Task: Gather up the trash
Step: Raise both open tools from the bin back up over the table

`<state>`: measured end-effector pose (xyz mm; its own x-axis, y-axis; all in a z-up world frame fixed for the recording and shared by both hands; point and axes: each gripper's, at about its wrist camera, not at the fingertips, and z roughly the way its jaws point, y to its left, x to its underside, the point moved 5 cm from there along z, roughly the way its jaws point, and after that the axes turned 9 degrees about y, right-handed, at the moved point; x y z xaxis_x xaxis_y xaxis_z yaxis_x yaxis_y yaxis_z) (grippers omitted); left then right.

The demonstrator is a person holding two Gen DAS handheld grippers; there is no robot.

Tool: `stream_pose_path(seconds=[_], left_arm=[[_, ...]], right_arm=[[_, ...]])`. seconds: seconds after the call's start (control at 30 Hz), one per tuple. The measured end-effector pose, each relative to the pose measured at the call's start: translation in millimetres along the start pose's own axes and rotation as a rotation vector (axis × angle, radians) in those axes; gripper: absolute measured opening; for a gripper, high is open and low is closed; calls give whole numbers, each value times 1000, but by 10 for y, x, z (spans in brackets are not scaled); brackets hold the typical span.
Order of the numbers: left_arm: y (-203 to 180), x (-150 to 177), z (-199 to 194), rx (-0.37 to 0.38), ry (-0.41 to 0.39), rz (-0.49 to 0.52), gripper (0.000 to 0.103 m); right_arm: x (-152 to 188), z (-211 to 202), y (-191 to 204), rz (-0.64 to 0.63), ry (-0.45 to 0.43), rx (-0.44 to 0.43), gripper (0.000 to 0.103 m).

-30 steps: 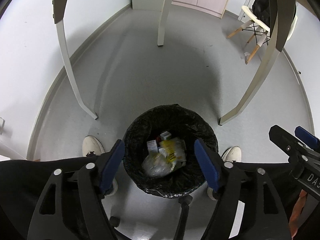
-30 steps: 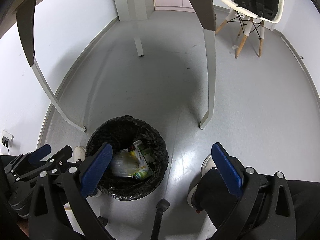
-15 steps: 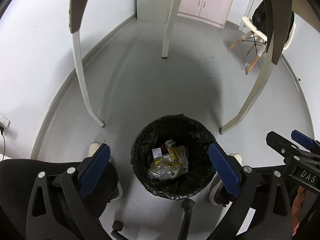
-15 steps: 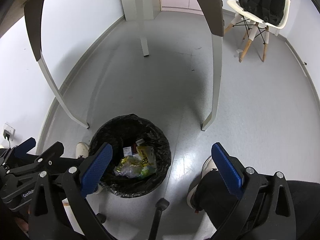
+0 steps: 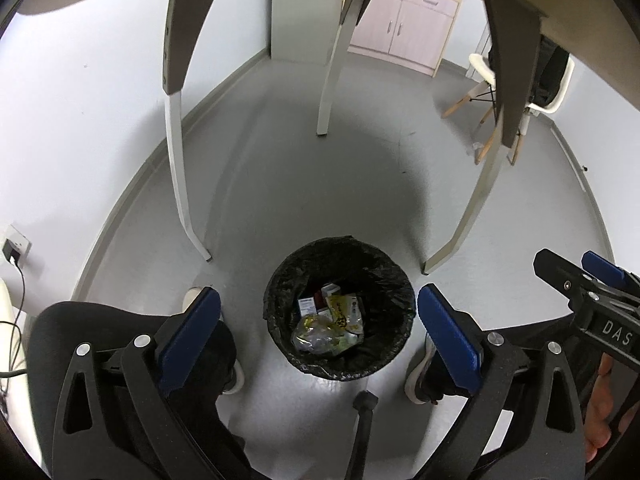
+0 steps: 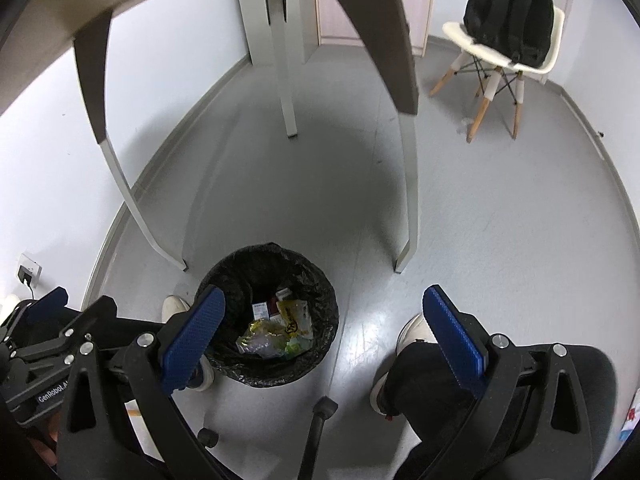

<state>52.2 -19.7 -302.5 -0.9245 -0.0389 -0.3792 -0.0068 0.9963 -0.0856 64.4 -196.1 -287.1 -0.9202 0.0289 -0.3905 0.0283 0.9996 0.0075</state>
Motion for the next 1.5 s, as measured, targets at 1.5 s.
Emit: stream_pose_path(seconds=[1.5], left_arm=[[-237,-152,-2171,12,-262,29,97]], right_arm=[[54,-2406,-25,-23,-318,16,95]])
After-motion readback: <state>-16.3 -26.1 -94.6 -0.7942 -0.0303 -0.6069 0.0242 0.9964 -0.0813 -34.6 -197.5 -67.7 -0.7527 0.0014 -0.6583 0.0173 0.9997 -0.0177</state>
